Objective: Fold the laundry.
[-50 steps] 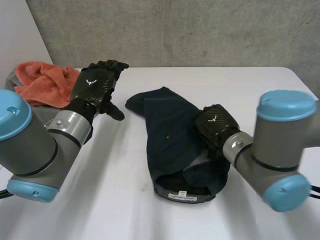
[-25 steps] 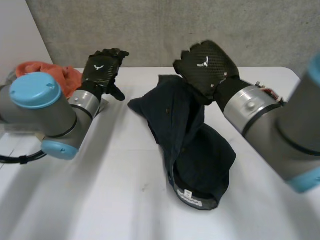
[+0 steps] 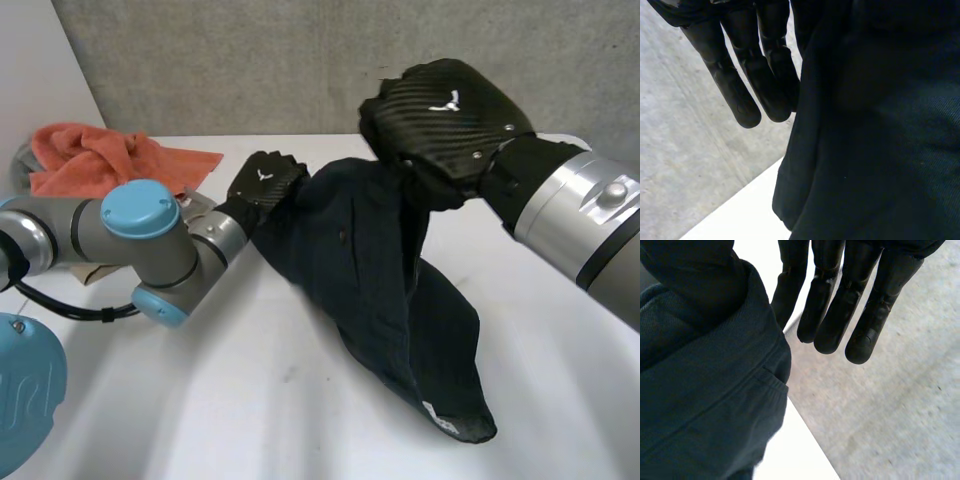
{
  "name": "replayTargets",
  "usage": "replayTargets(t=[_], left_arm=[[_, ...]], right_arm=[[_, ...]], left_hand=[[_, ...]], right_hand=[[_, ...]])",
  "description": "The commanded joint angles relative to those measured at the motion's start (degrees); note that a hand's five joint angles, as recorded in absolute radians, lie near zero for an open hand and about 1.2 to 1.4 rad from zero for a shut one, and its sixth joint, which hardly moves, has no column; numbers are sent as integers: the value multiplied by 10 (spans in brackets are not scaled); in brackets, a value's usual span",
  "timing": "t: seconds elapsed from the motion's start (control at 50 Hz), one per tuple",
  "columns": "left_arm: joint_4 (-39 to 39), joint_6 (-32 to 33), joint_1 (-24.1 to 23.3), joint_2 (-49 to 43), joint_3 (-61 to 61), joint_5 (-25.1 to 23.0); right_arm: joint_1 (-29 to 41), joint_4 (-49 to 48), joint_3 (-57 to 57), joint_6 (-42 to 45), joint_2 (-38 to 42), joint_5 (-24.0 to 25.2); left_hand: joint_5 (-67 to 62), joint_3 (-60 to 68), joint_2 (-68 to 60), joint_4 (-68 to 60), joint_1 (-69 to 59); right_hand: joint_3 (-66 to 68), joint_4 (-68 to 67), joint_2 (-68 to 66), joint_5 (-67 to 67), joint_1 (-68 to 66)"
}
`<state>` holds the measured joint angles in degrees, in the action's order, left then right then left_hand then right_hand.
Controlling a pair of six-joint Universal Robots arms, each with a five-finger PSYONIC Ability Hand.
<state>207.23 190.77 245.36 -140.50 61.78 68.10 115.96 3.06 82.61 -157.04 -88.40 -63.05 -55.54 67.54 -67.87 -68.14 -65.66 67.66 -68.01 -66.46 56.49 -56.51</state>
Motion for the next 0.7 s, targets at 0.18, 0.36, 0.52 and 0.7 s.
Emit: replayTargets(t=[0.18, 0.36, 0.52, 0.7], left_arm=[[126, 60, 6, 58, -109, 156], [151, 60, -21, 161, -167, 247], [152, 63, -32, 254, 0, 244], [139, 65, -59, 265, 219, 243]], right_arm=[[-78, -77, -184, 7, 183, -102], [-74, -457, -259, -47, 217, -117], [-81, -480, -206, -200, 216, -6], [-113, -480, -58, -217, 244, 71]], left_hand=[[-145, 125, -121, -119, -143], [-145, 125, -121, -119, -143], [-145, 125, -121, -119, -143], [-145, 125, -121, -119, -143]], right_hand=[[123, -120, -135, 135, -235], [123, -120, -135, 135, -235], [123, -120, -135, 135, -235], [123, -120, -135, 135, -235]])
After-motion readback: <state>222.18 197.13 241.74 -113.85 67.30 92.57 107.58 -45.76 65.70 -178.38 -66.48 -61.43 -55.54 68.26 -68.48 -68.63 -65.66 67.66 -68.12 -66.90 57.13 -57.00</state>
